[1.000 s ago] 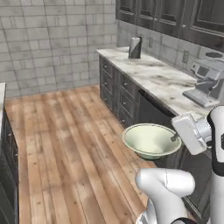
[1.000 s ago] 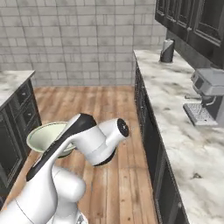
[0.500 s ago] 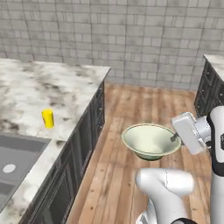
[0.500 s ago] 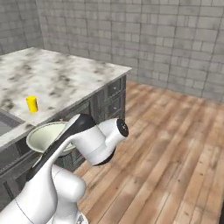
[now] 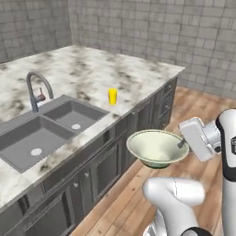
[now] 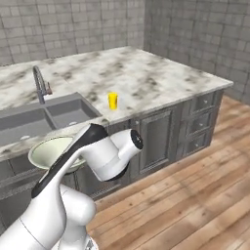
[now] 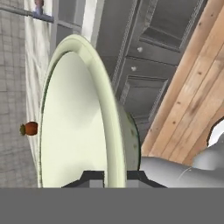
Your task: Pick the cup and bowl from the counter and place them on the counter next to the sink.
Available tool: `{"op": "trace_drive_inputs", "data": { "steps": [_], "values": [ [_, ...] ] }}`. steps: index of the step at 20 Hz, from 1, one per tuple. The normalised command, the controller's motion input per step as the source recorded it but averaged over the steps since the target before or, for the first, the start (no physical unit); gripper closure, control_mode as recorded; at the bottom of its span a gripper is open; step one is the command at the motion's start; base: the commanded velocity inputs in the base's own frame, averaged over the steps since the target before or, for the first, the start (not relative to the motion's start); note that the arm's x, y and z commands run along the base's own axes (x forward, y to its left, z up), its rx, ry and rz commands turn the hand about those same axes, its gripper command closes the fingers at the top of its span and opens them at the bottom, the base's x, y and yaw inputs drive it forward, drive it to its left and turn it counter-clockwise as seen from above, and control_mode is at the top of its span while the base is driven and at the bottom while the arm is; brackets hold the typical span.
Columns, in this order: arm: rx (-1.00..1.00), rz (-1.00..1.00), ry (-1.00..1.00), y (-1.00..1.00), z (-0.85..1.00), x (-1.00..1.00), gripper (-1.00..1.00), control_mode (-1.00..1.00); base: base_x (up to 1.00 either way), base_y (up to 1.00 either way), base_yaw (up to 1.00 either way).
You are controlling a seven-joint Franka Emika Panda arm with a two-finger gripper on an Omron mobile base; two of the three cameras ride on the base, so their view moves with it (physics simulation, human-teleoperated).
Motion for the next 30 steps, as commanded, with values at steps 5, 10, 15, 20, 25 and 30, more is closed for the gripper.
{"op": "trace_drive_inputs", "data": {
  "steps": [5, 10, 15, 20, 25, 30],
  "values": [
    [0.0, 0.0, 0.0, 0.0, 0.0, 0.0, 1.0, 1.0, -0.47, 0.14, 0.39],
    [0.0, 0.0, 0.0, 0.0, 0.0, 0.0, 1.0, 1.0, 0.2, 0.63, 0.33],
    [0.0, 0.0, 0.0, 0.0, 0.0, 0.0, 1.0, 1.0, 0.31, 0.35, 0.3],
    [0.0, 0.0, 0.0, 0.0, 0.0, 0.0, 1.0, 1.0, 0.35, 0.22, 0.22],
    [0.0, 0.0, 0.0, 0.0, 0.0, 0.0, 1.0, 1.0, 0.65, 0.21, 0.31],
    [0.0, 0.0, 0.0, 0.0, 0.0, 0.0, 1.0, 1.0, 0.56, 0.03, 0.36]
  ]
}}
